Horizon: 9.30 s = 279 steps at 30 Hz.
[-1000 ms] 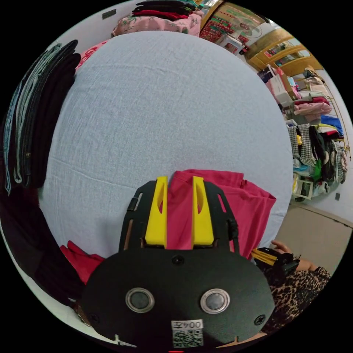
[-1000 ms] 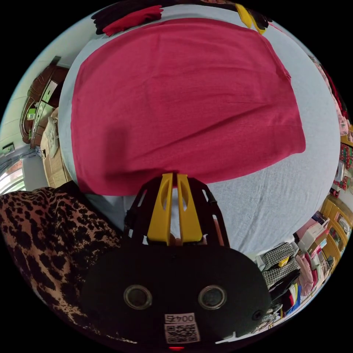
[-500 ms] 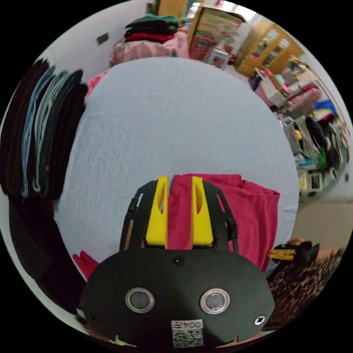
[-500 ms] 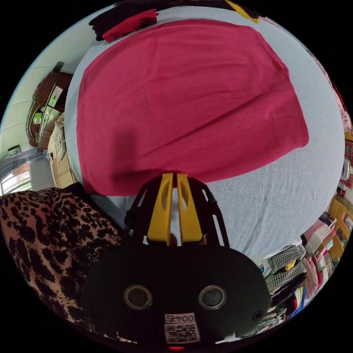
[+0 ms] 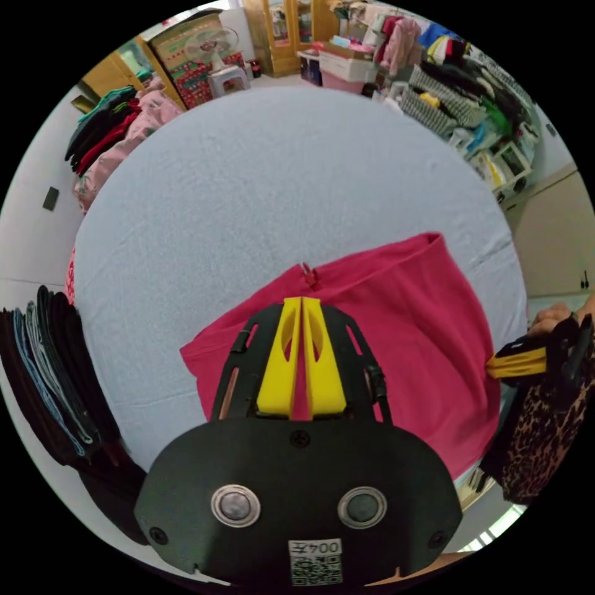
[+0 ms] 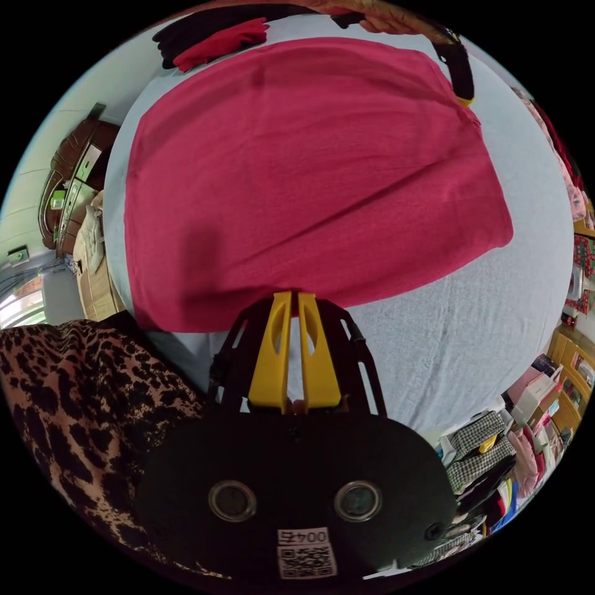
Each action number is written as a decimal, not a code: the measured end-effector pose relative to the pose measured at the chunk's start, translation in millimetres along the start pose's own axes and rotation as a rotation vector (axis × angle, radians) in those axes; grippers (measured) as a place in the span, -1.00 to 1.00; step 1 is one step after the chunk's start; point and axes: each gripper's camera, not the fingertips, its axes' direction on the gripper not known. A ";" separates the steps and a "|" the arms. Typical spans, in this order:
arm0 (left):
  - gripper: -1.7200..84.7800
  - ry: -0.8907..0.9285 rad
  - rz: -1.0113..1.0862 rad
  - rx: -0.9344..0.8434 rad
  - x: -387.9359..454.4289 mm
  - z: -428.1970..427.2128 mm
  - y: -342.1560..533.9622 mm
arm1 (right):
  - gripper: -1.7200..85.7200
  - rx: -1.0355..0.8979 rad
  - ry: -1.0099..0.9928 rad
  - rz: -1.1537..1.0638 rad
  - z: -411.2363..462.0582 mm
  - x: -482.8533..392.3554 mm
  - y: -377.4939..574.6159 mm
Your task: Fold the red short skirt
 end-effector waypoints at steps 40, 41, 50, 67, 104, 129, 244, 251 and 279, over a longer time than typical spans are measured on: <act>-0.81 0.318 -0.817 0.338 39.0 8.1 255.4 | -0.85 0.447 -0.325 -0.048 -142.4 377.3 22.7; -0.80 0.312 -0.849 0.352 23.5 1.8 251.8 | -0.83 0.462 -0.342 -0.032 -140.9 385.6 29.9; -0.69 0.334 -0.995 0.339 -98.0 -6.5 183.7 | -0.56 0.585 -0.243 0.066 -190.6 413.5 -6.5; -0.92 0.176 -1.064 0.278 -125.6 -22.8 191.2 | -0.64 0.613 -0.197 -0.123 -206.0 411.8 -138.0; -0.93 0.454 -1.115 0.537 -156.8 -17.5 288.4 | -0.67 0.520 -0.280 -0.204 -169.9 395.8 -224.2; -0.92 0.347 -1.044 0.518 -111.7 11.3 281.1 | -0.73 0.477 -0.272 -0.047 -105.9 337.1 -14.6; -0.93 0.259 -0.473 0.266 6.6 -97.8 616.7 | -0.98 0.113 -0.191 0.716 273.8 -396.7 -1.6; -0.94 0.145 -0.445 0.188 -59.7 -78.9 540.3 | -0.98 -0.029 -0.225 0.681 320.3 -412.4 -36.5; -0.86 0.217 -0.459 0.149 -113.6 -109.8 427.5 | -0.97 0.067 -0.328 0.779 340.5 -414.2 -35.2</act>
